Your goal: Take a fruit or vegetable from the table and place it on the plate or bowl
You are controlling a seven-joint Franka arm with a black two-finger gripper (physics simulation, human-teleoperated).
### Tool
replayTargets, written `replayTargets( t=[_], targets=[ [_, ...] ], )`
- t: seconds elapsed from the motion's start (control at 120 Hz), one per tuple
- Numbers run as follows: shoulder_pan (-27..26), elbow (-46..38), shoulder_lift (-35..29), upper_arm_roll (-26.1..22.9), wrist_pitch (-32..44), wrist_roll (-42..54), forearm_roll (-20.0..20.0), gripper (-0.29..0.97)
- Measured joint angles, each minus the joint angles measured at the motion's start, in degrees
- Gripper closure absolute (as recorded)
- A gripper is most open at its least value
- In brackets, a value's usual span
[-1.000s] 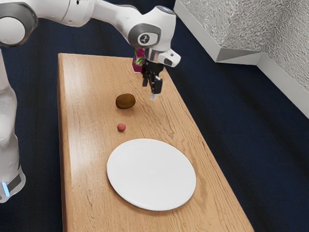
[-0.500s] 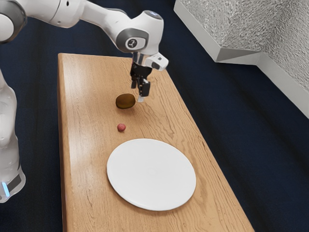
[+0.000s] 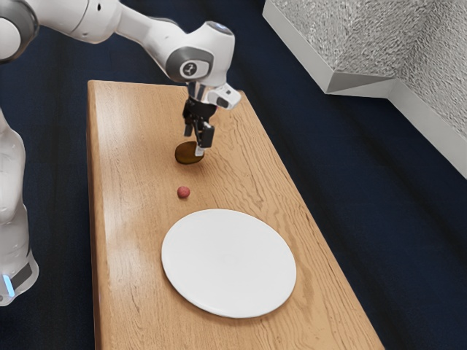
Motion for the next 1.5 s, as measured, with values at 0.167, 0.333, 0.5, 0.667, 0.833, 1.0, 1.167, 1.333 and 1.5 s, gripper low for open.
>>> replayTargets(
  t=[0.167,0.333,0.5,0.667,0.833,1.0,1.167,1.333,1.5],
  targets=[
    [-0.02,-0.30,0.55,0.00,0.59,0.07,0.00,0.00],
    [-0.02,-0.39,1.68,0.01,1.23,0.11,-0.05,0.00],
    [-0.07,-0.57,1.89,0.00,1.76,0.15,-0.06,0.00],
    [-0.03,-0.63,2.90,0.00,2.28,0.18,-0.08,0.00],
    [-0.03,-0.75,3.60,0.10,2.77,0.53,-0.15,0.00],
    [0.07,-1.05,3.72,0.18,3.35,0.88,-0.40,0.00],
    [0.06,-1.62,3.68,0.18,3.70,1.13,-0.49,0.03],
    [0.05,-1.73,3.67,0.18,3.86,1.26,-0.56,0.24],
    [-0.03,-1.73,3.72,0.18,3.99,1.15,-0.29,0.40]
  ],
)
